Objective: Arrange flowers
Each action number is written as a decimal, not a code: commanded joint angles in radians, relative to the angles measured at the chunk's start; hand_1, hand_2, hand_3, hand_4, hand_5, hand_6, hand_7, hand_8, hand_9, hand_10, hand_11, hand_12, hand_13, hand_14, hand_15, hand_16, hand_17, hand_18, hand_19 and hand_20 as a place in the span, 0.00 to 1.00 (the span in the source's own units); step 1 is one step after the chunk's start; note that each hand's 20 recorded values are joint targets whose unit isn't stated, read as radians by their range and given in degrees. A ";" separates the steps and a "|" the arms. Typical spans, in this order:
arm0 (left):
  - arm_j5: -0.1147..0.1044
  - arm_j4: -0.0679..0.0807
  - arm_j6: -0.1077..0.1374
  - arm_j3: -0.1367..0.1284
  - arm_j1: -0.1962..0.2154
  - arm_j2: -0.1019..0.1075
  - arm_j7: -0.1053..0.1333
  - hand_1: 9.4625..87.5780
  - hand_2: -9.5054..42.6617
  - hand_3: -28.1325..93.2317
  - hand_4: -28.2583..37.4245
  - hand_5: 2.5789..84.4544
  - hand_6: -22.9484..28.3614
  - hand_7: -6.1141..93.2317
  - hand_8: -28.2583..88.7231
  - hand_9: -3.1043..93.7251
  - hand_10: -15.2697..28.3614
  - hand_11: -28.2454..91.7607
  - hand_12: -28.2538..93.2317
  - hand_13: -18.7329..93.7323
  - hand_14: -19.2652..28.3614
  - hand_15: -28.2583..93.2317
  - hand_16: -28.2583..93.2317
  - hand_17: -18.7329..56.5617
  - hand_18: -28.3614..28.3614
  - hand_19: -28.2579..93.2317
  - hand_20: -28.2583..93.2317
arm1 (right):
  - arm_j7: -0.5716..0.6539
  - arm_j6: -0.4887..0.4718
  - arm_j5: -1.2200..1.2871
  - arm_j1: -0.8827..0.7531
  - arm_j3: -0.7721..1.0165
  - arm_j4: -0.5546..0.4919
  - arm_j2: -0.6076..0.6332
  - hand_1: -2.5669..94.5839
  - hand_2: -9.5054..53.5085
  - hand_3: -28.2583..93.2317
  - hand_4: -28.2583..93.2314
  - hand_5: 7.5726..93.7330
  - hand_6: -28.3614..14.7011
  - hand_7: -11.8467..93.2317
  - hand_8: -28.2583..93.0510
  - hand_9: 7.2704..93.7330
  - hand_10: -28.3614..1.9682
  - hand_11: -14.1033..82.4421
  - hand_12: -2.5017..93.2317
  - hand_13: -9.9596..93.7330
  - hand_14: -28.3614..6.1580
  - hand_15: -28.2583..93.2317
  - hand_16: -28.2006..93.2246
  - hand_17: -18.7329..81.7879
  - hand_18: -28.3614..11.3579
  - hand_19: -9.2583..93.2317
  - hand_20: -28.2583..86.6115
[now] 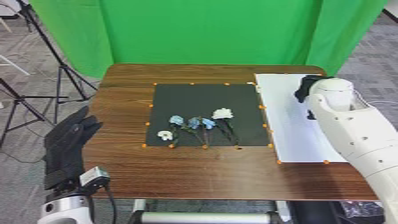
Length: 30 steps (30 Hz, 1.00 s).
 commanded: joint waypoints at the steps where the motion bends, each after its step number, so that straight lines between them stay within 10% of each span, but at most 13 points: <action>1: 0.009 -0.009 -0.003 0.001 0.012 -0.010 -0.006 0.23 0.25 0.91 0.17 0.50 0.70 0.23 0.15 0.40 0.83 0.60 0.29 0.41 1.00 0.81 0.08 0.14 0.90 0.70 0.38 | 0.014 0.065 -0.014 -0.012 -0.018 -0.024 0.034 0.32 0.08 0.97 0.01 0.47 0.52 0.30 0.13 0.51 0.33 0.40 0.20 0.52 0.25 0.92 0.41 0.21 0.06 0.72 0.58; 15: 0.009 -0.008 -0.002 0.005 0.011 -0.007 -0.006 0.23 0.25 0.91 0.17 0.50 0.70 0.23 0.15 0.40 0.84 0.60 0.29 0.41 1.00 0.81 0.08 0.14 0.91 0.70 0.38 | 0.160 -0.019 0.054 -0.005 -0.035 -0.063 0.043 0.31 0.07 0.95 0.03 0.43 0.47 0.26 0.15 0.44 0.13 0.36 0.21 0.52 0.15 0.93 0.40 0.22 0.01 0.75 0.60; 30: 0.013 -0.007 -0.008 0.006 0.006 -0.006 -0.020 0.23 0.25 0.91 0.17 0.50 0.70 0.23 0.15 0.40 0.83 0.60 0.29 0.41 1.00 0.81 0.08 0.14 0.91 0.70 0.38 | 0.195 0.028 0.076 -0.045 -0.027 -0.052 0.046 0.36 0.05 0.93 0.02 0.48 0.48 0.27 0.14 0.54 0.20 0.38 0.20 0.58 0.20 0.93 0.40 0.26 0.00 0.75 0.61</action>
